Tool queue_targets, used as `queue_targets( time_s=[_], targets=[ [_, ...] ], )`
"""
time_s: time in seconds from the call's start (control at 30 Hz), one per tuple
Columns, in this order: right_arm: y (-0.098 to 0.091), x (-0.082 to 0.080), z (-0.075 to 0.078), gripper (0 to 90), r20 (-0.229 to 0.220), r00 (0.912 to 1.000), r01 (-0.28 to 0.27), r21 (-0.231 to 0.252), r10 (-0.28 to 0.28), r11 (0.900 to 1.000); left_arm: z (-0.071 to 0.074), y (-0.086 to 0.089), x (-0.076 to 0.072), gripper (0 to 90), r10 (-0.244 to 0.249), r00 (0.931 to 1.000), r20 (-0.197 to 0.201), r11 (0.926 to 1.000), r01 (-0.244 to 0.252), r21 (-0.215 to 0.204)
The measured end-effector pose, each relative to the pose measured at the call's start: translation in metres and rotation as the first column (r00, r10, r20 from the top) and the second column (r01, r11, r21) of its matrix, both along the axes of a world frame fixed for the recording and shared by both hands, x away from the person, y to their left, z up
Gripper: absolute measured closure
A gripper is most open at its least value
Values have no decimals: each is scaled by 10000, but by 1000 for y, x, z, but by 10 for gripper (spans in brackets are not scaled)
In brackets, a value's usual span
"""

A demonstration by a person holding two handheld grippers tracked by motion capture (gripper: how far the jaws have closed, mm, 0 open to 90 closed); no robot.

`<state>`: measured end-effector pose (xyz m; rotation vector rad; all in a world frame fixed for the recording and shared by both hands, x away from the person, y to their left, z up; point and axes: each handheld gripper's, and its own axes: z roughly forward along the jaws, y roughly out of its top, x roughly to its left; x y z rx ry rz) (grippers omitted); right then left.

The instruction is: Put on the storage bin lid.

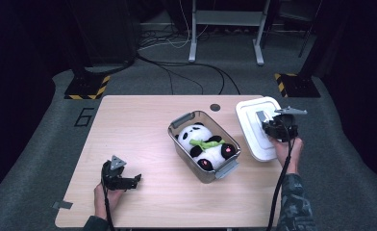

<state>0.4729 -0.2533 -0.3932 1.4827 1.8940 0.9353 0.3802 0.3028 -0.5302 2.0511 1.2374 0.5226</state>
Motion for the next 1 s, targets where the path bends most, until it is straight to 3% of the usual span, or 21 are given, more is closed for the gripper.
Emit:
queue_targets(
  time_s=[0.2, 0.47, 1.0],
  targets=[
    [10, -6, 26, 671, 242, 9992, -338, 443, 328, 9984, 0, 0, 0, 55, 123, 9999, 98, 9999, -123, -17],
    [35, -11, 46, 671, 300, 9949, -983, 542, 967, 9937, 0, 0, 0, 58, 90, 9999, 148, 9999, -90, 46],
    [80, -21, 63, 671, 329, 9794, -2010, 648, 1992, 9775, 0, 0, 0, 66, 115, 9998, 150, 9999, -114, -12]
  ],
)
